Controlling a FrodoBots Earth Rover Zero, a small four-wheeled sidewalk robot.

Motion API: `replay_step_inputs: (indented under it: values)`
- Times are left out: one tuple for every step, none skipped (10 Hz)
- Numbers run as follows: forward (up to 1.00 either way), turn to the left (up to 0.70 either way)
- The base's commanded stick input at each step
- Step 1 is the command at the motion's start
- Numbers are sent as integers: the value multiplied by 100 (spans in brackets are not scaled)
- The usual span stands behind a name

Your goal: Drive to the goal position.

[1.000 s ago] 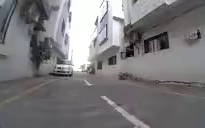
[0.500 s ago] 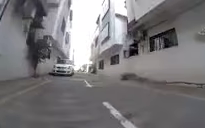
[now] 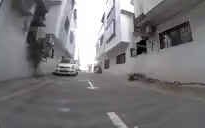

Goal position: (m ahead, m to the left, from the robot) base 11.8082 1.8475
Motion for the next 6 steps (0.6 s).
replay_step_inputs:
  values:
    - [100,0]
    - [100,0]
    - [100,0]
    - [100,0]
    - [100,0]
    - [100,0]
